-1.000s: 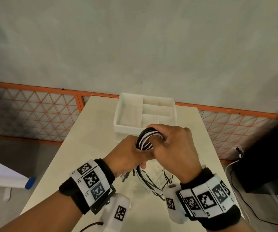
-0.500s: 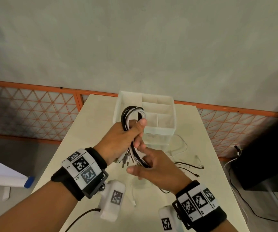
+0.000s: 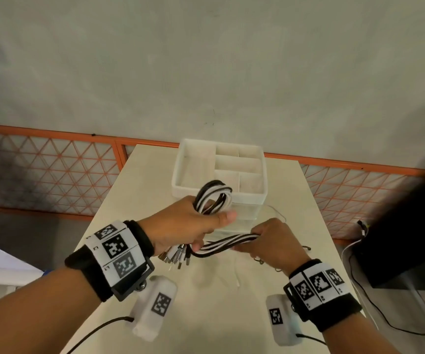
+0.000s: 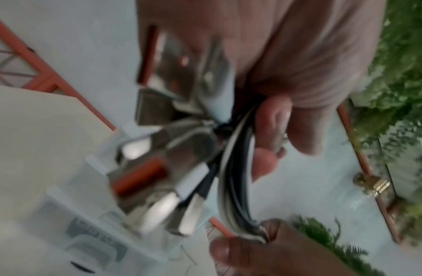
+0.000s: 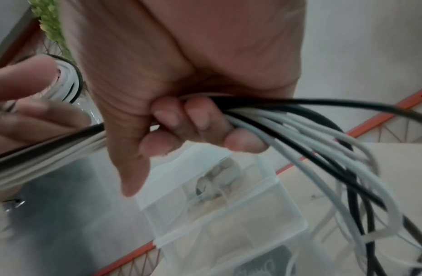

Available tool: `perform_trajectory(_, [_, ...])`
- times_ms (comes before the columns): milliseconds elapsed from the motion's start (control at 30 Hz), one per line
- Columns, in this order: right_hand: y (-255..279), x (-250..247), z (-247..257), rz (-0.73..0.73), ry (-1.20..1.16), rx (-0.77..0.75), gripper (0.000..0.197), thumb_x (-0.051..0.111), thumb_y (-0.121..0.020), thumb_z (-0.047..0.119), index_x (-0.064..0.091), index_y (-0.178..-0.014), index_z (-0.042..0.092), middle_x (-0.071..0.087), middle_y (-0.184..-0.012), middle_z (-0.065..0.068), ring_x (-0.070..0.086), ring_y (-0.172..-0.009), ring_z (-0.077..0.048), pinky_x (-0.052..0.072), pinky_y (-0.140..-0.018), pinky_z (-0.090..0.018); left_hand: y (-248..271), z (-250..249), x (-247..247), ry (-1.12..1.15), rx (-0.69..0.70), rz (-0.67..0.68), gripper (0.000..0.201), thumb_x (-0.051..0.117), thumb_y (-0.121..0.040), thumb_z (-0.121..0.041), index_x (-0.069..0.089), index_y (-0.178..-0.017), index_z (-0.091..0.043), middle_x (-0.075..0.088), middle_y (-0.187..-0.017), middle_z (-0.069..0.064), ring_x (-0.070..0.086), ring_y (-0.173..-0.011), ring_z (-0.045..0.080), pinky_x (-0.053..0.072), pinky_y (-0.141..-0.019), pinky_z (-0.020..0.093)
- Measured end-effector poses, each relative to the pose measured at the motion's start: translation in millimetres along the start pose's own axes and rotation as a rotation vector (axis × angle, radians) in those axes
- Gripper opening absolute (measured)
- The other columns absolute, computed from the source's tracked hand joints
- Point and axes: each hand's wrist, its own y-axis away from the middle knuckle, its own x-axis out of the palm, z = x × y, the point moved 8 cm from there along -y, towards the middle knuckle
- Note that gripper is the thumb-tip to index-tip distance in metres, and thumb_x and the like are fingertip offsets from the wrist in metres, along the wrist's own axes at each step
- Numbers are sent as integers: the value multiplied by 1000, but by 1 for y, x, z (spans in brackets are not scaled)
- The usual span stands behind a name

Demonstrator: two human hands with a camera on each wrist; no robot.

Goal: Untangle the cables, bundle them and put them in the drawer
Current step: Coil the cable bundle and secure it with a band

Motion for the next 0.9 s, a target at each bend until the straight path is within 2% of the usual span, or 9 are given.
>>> perform_trajectory(67, [-6, -14, -5, -101, 46, 27, 37, 84, -65, 39, 62, -49, 13, 62, -48, 0, 50, -41, -7, 38, -46, -21, -1, 3, 4, -128, 16, -16, 22, 75, -81, -45, 71, -87, -24, 61, -60, -15, 53, -49, 6, 49, -58, 24])
perform_trajectory(133, [-7, -24, -3, -208, 97, 17, 30, 80, -63, 35, 62, -49, 15, 62, -52, -2, 54, -50, -16, 39, -50, -25, -4, 8, 6, -286, 29, -48, 29, 80, -74, -49, 69, -97, -34, 72, -79, -19, 67, -71, -1, 55, -75, 25])
perform_trajectory(200, [-4, -29, 6, -280, 96, -54, 23, 79, -63, 31, 64, -52, 18, 62, -56, 1, 60, -59, -21, 40, -52, -25, -9, 16, 12, -446, -21, -47, 34, 80, -68, -50, 69, -96, -33, 74, -84, -12, 69, -80, 6, 57, -82, 29])
perform_trajectory(300, [4, -35, 21, -281, -55, -233, 20, 86, -67, 23, 66, -66, 24, 61, -57, 6, 55, -54, -9, 41, -51, -22, -13, 23, 7, -404, -93, -77, 14, 81, -72, -33, 72, -74, -22, 68, -64, -10, 62, -60, 8, 49, -59, 23])
perform_trajectory(400, [7, -39, 15, -158, -347, -264, 26, 87, -73, 15, 62, -75, 20, 63, -67, -2, 54, -56, -17, 47, -57, -32, -13, 20, -4, -245, -88, -83, 14, 76, -81, -19, 76, -77, -5, 66, -58, -6, 49, -43, 8, 38, -46, 19])
perform_trajectory(567, [11, -34, 14, -17, -531, -273, 18, 74, -87, 4, 59, -94, 9, 69, -72, -9, 61, -53, -27, 48, -52, -30, -14, 10, -17, -142, -71, -145, 21, 72, -86, -17, 67, -69, -6, 57, -52, 2, 41, -38, 12, 36, -47, 23])
perform_trajectory(667, [13, -15, 15, 100, -588, -236, 17, 60, -99, 20, 50, -108, 11, 70, -70, -17, 57, -49, -28, 47, -49, -29, -20, 2, -33, -85, -34, -255, 27, 72, -87, -23, 68, -73, 0, 57, -63, 12, 43, -42, 15, 37, -50, 24])
perform_trajectory(767, [14, -5, 12, 102, -568, -247, 28, 49, -103, 33, 62, -99, 9, 57, -59, -8, 49, -50, -22, 42, -54, -30, -23, 5, -43, -9, -42, -331, 31, 71, -88, -23, 69, -79, 6, 61, -69, 13, 43, -45, 18, 38, -49, 24])
perform_trajectory(900, [14, -17, 17, -10, -852, -239, 35, 45, -105, 25, 71, -95, 4, 46, -58, -3, 36, -47, -16, 34, -55, -33, -22, 20, -32, 128, -109, -302, 15, 68, -92, -18, 70, -87, -5, 71, -70, 3, 44, -45, 13, 40, -46, 25])
